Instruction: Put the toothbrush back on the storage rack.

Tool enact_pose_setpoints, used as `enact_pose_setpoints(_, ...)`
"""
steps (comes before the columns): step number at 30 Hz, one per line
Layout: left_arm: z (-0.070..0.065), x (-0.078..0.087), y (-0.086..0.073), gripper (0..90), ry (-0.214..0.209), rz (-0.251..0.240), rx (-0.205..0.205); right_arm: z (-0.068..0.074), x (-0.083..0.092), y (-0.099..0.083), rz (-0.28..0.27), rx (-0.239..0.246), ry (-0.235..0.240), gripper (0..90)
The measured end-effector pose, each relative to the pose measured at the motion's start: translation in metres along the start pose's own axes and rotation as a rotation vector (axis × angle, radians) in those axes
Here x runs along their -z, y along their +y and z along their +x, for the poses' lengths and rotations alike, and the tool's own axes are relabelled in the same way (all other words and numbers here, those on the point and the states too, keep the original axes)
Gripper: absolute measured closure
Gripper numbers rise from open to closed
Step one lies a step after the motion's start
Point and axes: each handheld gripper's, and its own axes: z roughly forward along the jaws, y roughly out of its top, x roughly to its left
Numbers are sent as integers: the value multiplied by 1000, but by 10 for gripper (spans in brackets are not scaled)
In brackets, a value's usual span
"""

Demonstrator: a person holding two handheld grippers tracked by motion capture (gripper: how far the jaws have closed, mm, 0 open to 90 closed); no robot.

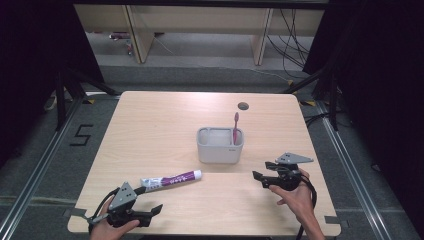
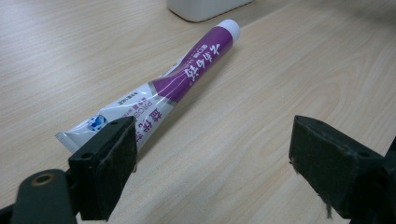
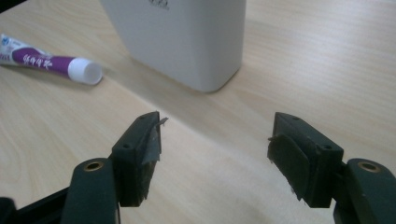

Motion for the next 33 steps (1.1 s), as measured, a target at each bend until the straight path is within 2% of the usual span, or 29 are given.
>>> enact_pose_setpoints(1, 0, 0, 0, 150, 0, 0, 0, 0, 0, 0, 0, 0, 0, 331)
enact_pose_setpoints(3, -1, 0, 0, 151, 9, 5, 12, 6, 2, -6, 11, -53, 16, 317)
enact_pose_setpoints(4, -1, 0, 0, 150, 9, 5, 12, 6, 2, -6, 11, -53, 16, 317)
enact_pose_setpoints(5, 0, 0, 0, 150, 7, 5, 6, 4, 2, -6, 6, -11, 9, 313)
enact_pose_setpoints(6, -1, 0, 0, 150, 2, -3, 11, 6, 3, -8, 14, -38, 16, 312)
enact_pose_setpoints(10, 0, 0, 0, 150, 0, -1, 0, 11, 6, -12, 6, -57, 20, 298)
enact_pose_setpoints(11, 0, 0, 0, 151, 0, -1, 0, 11, 6, -12, 6, -57, 20, 298)
enact_pose_setpoints(12, 0, 0, 0, 151, 0, -1, 5, 9, 7, -13, 2, -20, 10, 297)
enact_pose_setpoints(14, -1, 0, 0, 151, 3, -1, 9, 11, 8, -16, 3, -21, 13, 295)
enact_pose_setpoints(15, 0, 0, 0, 151, 3, -2, 6, 14, 7, -18, 2, -43, 23, 286)
enact_pose_setpoints(16, 0, 0, 0, 151, 3, -2, 6, 14, 7, -18, 2, -43, 23, 286)
enact_pose_setpoints(19, 0, 0, 0, 151, 2, -4, 4, 14, 9, -20, 1, -20, 15, 283)
enact_pose_setpoints(20, 0, 1, 0, 151, 3, -4, 5, 16, 9, -22, 3, -42, 31, 274)
enact_pose_setpoints(21, 0, 0, 0, 151, 4, -3, 12, 17, 10, -23, 11, -56, 26, 269)
enact_pose_setpoints(24, 0, 0, 0, 150, 1, -7, 14, 18, 10, -25, 26, -59, 27, 265)
enact_pose_setpoints(25, 0, 0, 0, 151, 1, -6, 15, 18, 9, -26, 23, -50, 47, 265)
enact_pose_setpoints(26, -1, 0, 0, 151, 1, -5, 17, 22, 11, -28, 28, -89, 43, 265)
enact_pose_setpoints(27, -1, -1, 0, 150, 1, -5, 18, 20, 12, -29, 26, -41, 24, 262)
enact_pose_setpoints(30, 0, -1, 0, 151, 1, -1, 15, 23, 13, -30, 38, -49, 33, 261)
enact_pose_setpoints(31, -1, -1, 0, 150, 3, -5, 24, 22, 13, -32, 38, -22, 25, 261)
enact_pose_setpoints(32, 0, 0, 0, 150, 11, 2, 21, 22, 13, -32, 38, -22, 25, 261)
enact_pose_setpoints(33, 0, -1, 0, 151, 8, -2, 23, 24, 14, -33, 42, -48, 39, 261)
